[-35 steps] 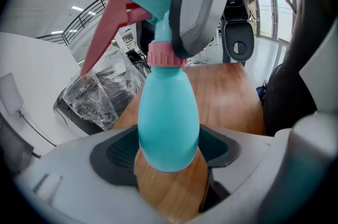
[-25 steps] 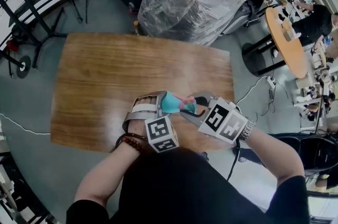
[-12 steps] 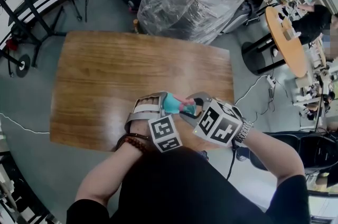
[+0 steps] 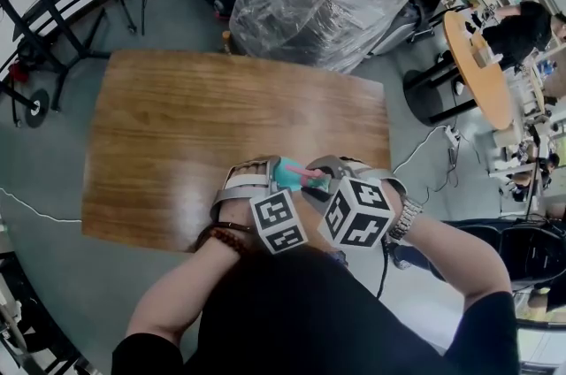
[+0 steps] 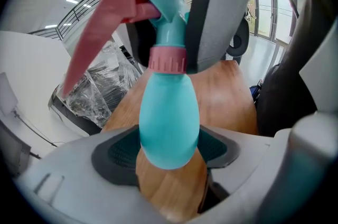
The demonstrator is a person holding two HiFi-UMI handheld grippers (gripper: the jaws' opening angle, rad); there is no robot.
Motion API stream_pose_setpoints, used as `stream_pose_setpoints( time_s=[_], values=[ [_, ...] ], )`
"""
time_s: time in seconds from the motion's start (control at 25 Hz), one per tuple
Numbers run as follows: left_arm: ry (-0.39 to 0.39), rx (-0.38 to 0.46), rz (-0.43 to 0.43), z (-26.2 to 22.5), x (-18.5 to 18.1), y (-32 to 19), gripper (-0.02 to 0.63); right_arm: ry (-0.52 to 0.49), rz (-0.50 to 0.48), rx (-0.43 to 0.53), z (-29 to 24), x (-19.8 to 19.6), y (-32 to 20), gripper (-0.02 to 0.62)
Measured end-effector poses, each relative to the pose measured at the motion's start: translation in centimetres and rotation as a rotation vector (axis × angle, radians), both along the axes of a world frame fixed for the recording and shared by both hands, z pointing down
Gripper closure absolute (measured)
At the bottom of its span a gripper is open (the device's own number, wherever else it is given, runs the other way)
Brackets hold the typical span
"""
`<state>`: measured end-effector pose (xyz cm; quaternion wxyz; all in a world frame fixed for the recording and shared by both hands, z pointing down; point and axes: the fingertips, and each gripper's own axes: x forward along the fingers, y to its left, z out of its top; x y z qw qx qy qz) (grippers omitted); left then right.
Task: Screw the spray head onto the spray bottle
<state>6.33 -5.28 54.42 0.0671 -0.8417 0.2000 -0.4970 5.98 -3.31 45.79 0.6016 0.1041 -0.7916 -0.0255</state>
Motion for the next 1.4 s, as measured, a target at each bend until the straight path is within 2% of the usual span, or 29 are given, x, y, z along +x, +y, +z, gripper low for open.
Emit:
stream_pose_setpoints(
  time_s=[0.12, 0.32, 0.4, 0.48, 0.68, 0.84, 0.92, 1.0, 1.08, 1.16, 1.28, 1.32, 1.4],
  values=[
    [-0.019, 0.026, -0.009, 0.1, -0.3, -0.2, 0.244, -0.136, 0.301, -0.16, 0.0, 0.2, -0.8, 0.476],
    [-0.021, 0.04, -0.021, 0.4, -0.5, -0.4, 0.244, -0.446, 0.938, -0.504, 0.6, 1.4, -2.1, 0.474],
    [-0.015, 0.037, -0.02, 0.6, -0.3, -0.4, 0.244, -0.526, 1.079, -0.58, 0.8, 1.7, -2.3, 0.472],
    [0.0, 0.025, -0.017, 0.8, -0.1, -0.2, 0.244, -0.55, 1.105, -0.579, 1.0, 1.7, -2.2, 0.471],
    [0.073, -0.038, -0.038, 1.1, 0.2, 0.0, 0.242, -0.548, 1.018, -0.519, 0.1, 2.2, -2.1, 0.337],
    [0.134, -0.079, -0.05, 1.2, 0.2, 0.0, 0.242, -0.49, 0.833, -0.422, -1.9, 3.7, -1.2, 0.31],
    [0.162, -0.088, -0.05, 1.1, 0.2, -0.1, 0.242, -0.448, 0.703, -0.336, -3.0, 4.4, -0.9, 0.31],
    [0.181, -0.09, -0.045, 1.0, 0.1, -0.2, 0.242, -0.383, 0.53, -0.194, -4.1, 4.7, -1.1, 0.31],
    [0.199, -0.097, -0.031, 0.7, 0.2, -0.1, 0.242, -0.286, 0.302, -0.011, -5.4, 4.3, -1.4, 0.311],
    [0.217, -0.101, -0.006, 0.3, 0.5, 0.1, 0.242, -0.203, 0.078, 0.124, -5.8, 3.2, -1.3, 0.319],
    [0.233, -0.096, 0.038, -0.5, 1.2, 0.6, 0.241, -0.141, -0.149, 0.173, -4.3, 1.6, -0.2, 0.377],
    [0.235, -0.092, 0.051, -0.6, 1.4, 0.8, 0.241, -0.121, -0.2, 0.173, -3.7, 1.4, 0.2, 0.404],
    [0.234, -0.086, 0.071, -0.8, 1.7, 1.1, 0.241, -0.084, -0.269, 0.164, -2.6, 1.4, 0.9, 0.418]
  ],
)
